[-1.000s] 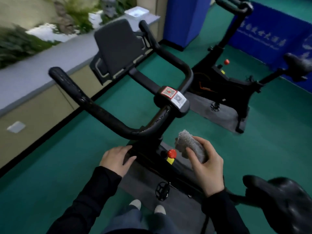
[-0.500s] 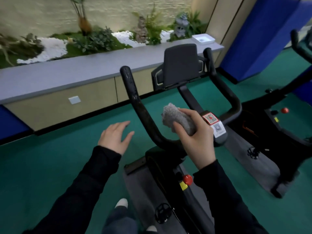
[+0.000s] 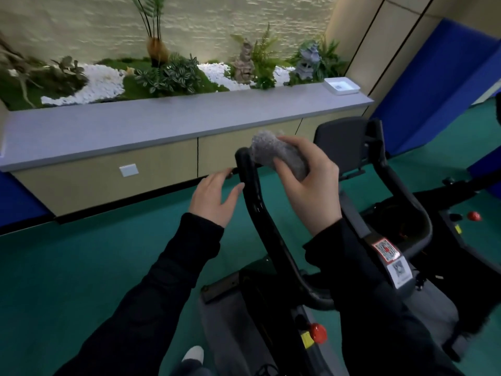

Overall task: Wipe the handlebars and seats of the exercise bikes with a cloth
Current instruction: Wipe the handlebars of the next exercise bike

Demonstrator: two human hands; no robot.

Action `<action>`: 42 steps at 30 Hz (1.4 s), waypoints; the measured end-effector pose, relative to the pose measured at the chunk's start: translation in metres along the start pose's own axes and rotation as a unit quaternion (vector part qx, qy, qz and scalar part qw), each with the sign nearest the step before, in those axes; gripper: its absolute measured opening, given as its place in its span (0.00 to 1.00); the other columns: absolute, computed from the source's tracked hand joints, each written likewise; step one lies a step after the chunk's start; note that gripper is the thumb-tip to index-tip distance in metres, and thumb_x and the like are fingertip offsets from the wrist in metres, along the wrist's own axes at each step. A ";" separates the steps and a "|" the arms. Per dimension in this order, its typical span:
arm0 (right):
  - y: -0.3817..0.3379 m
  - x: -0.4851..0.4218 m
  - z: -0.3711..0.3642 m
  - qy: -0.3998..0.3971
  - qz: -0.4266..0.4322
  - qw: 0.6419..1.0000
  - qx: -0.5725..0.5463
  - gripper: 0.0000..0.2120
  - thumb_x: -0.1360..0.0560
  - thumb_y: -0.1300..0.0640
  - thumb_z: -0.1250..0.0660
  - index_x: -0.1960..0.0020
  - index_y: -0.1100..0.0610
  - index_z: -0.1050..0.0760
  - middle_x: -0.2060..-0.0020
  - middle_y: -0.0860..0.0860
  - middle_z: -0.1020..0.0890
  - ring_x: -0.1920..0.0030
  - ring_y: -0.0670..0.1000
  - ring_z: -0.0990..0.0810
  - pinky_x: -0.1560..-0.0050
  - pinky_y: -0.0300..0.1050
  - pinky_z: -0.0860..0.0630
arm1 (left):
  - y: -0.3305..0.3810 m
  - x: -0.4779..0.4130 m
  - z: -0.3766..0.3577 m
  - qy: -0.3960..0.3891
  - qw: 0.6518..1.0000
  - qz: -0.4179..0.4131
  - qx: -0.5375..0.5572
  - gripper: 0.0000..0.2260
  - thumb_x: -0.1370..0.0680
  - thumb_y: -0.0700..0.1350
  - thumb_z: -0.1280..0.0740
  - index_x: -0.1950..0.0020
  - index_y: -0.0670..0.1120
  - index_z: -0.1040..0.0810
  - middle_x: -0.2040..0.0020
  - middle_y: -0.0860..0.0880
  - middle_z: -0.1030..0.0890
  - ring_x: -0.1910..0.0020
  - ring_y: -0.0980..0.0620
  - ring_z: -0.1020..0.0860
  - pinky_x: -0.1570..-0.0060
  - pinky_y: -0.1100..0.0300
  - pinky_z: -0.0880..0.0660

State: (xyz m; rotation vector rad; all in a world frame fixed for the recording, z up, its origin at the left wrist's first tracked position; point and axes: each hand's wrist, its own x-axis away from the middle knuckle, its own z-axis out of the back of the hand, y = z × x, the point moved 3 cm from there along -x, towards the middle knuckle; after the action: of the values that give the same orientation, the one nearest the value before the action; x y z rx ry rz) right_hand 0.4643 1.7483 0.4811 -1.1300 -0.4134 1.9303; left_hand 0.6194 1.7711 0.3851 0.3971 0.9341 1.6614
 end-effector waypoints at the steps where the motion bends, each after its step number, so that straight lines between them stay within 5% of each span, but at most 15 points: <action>1: -0.002 -0.012 -0.008 -0.003 0.017 1.000 0.017 0.12 0.25 0.63 0.32 0.42 0.58 0.22 0.51 0.52 0.18 0.51 0.46 0.21 0.50 0.34 0.27 | 0.001 -0.006 -0.001 0.000 1.000 0.000 0.012 0.21 0.21 0.52 0.37 0.31 0.44 0.31 0.35 0.46 0.25 0.35 0.49 0.30 0.39 0.65 0.39; 6: 0.002 -0.060 -0.047 -0.077 0.046 0.991 0.103 0.15 0.25 0.65 0.36 0.40 0.59 0.23 0.48 0.56 0.20 0.47 0.55 0.22 0.48 0.47 0.26 | 0.000 -0.016 -0.010 0.009 0.996 0.012 0.087 0.21 0.24 0.51 0.33 0.33 0.44 0.28 0.40 0.48 0.22 0.39 0.49 0.27 0.43 0.64 0.35; 12: 0.016 -0.062 -0.056 -0.199 -0.022 0.978 0.051 0.14 0.28 0.65 0.34 0.45 0.54 0.19 0.50 0.48 0.17 0.54 0.39 0.21 0.53 0.30 0.29 | -0.006 -0.015 -0.015 0.005 0.991 -0.002 0.133 0.21 0.25 0.49 0.31 0.33 0.46 0.28 0.44 0.51 0.21 0.43 0.52 0.24 0.44 0.60 0.30; 16: 0.018 -0.051 -0.053 -0.168 -0.019 0.983 0.065 0.09 0.26 0.55 0.30 0.46 0.54 0.18 0.54 0.45 0.20 0.51 0.40 0.23 0.50 0.25 0.32 | -0.009 -0.017 -0.016 -0.005 0.989 -0.011 0.147 0.20 0.25 0.49 0.31 0.34 0.46 0.28 0.44 0.51 0.21 0.43 0.52 0.24 0.45 0.61 0.30; 19: 0.019 -0.052 -0.061 -0.143 -0.018 0.985 0.091 0.07 0.26 0.57 0.29 0.48 0.56 0.18 0.54 0.49 0.19 0.52 0.44 0.22 0.52 0.25 0.32 | -0.010 -0.018 -0.015 -0.006 0.987 -0.012 0.161 0.20 0.25 0.48 0.30 0.34 0.46 0.27 0.43 0.50 0.21 0.42 0.53 0.24 0.44 0.58 0.29; 27: 0.017 -0.022 -0.061 -0.013 -0.051 0.987 0.152 0.07 0.27 0.63 0.30 0.63 0.63 0.25 0.65 0.56 0.22 0.64 0.54 0.23 0.62 0.44 0.29 | -0.010 -0.020 -0.014 0.004 0.984 -0.031 0.178 0.20 0.26 0.47 0.29 0.36 0.43 0.26 0.46 0.48 0.20 0.44 0.50 0.24 0.46 0.63 0.31; 31: 0.014 -0.010 -0.066 0.062 -0.085 0.990 0.094 0.05 0.27 0.65 0.30 0.61 0.64 0.24 0.62 0.56 0.24 0.64 0.45 0.29 0.60 0.27 0.33 | -0.012 -0.020 -0.014 -0.008 0.977 -0.030 0.211 0.20 0.27 0.44 0.28 0.36 0.43 0.26 0.49 0.53 0.21 0.46 0.52 0.23 0.46 0.60 0.28; 35: 0.017 0.009 -0.068 0.070 -0.125 0.987 0.074 0.05 0.25 0.63 0.31 0.60 0.63 0.23 0.60 0.55 0.24 0.62 0.43 0.28 0.58 0.26 0.34 | -0.021 -0.025 -0.016 -0.038 0.956 0.005 0.290 0.20 0.29 0.41 0.26 0.40 0.52 0.24 0.54 0.61 0.21 0.50 0.62 0.22 0.50 0.71 0.28; 38: 0.023 0.019 -0.065 0.074 -0.149 0.983 0.071 0.05 0.26 0.62 0.30 0.59 0.61 0.23 0.61 0.54 0.22 0.61 0.47 0.24 0.58 0.32 0.30 | -0.024 -0.029 -0.017 -0.057 0.940 0.022 0.334 0.21 0.31 0.39 0.25 0.47 0.60 0.26 0.54 0.59 0.19 0.51 0.61 0.21 0.50 0.65 0.25; 42: 0.020 0.003 -0.068 0.105 -0.126 0.985 0.060 0.03 0.27 0.61 0.30 0.56 0.60 0.22 0.60 0.52 0.20 0.56 0.50 0.20 0.54 0.40 0.26 | -0.025 -0.030 -0.022 -0.086 0.907 0.050 0.409 0.21 0.31 0.35 0.26 0.48 0.58 0.24 0.55 0.55 0.17 0.53 0.57 0.19 0.50 0.58 0.24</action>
State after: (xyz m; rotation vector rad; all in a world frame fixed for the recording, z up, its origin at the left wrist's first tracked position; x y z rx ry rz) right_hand 0.5105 1.7304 0.4302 -1.1305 -0.3044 1.5775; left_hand 0.6303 1.7360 0.3588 1.1513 1.4694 1.2201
